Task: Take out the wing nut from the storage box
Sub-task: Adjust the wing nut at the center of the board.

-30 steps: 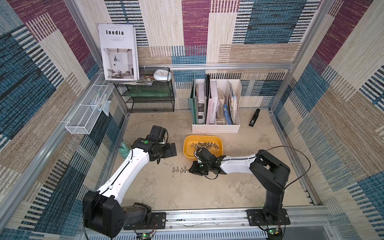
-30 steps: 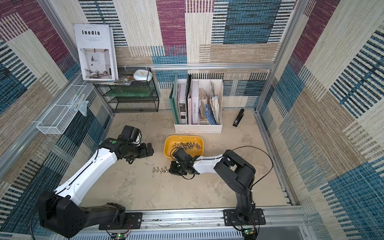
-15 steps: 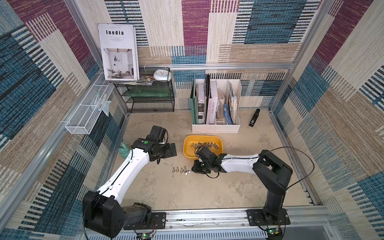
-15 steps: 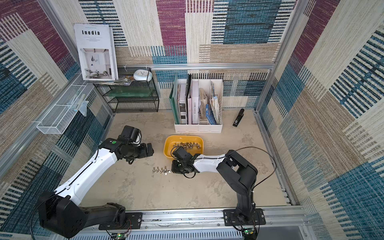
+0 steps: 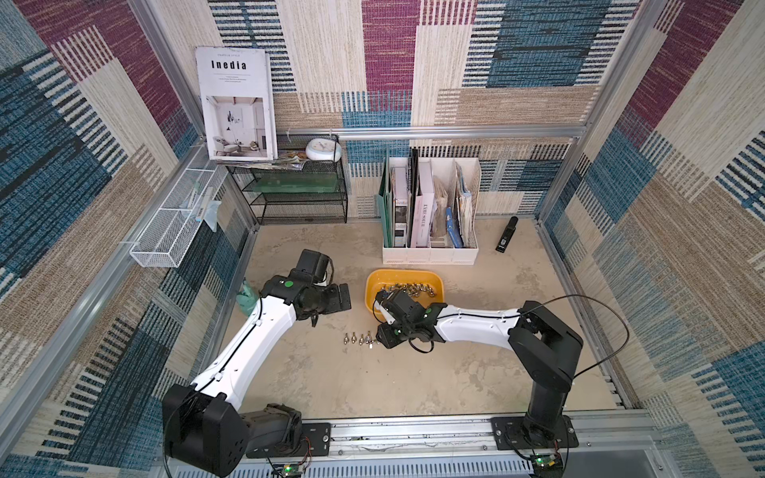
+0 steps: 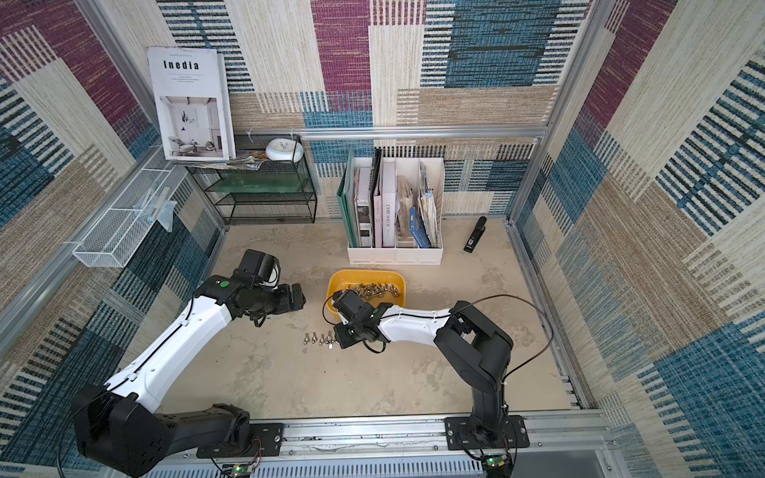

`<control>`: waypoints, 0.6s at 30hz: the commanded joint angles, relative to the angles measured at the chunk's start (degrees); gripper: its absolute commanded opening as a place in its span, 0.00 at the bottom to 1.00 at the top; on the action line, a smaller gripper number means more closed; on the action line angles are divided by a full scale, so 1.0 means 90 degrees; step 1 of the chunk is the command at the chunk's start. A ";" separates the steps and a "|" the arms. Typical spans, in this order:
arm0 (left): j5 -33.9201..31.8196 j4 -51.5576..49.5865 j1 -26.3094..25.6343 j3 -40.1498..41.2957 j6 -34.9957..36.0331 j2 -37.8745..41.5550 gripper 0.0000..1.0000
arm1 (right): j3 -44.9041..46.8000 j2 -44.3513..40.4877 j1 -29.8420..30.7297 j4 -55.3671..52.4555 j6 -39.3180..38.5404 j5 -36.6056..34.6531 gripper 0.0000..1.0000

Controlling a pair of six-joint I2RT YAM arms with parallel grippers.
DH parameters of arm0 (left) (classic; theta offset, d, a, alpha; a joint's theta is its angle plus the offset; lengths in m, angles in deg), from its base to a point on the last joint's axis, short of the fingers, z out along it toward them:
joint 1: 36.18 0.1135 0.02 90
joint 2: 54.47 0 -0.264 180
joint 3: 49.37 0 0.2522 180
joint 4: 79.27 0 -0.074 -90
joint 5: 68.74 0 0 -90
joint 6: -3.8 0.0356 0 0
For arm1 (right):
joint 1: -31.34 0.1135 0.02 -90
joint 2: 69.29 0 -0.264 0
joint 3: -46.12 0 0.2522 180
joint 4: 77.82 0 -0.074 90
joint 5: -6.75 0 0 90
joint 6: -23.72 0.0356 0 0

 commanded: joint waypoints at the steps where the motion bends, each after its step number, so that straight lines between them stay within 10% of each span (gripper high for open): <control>1: -0.0085 -0.0019 0.0087 -0.0058 0.0095 0.0064 0.99 | -0.0206 0.0114 0.0111 -0.0224 -0.0960 0.0024 0.47; 18: -0.0033 -0.0036 0.0286 -0.0034 0.0089 0.0102 0.99 | -0.0402 0.0455 0.0181 -0.0127 -0.1356 0.0809 0.40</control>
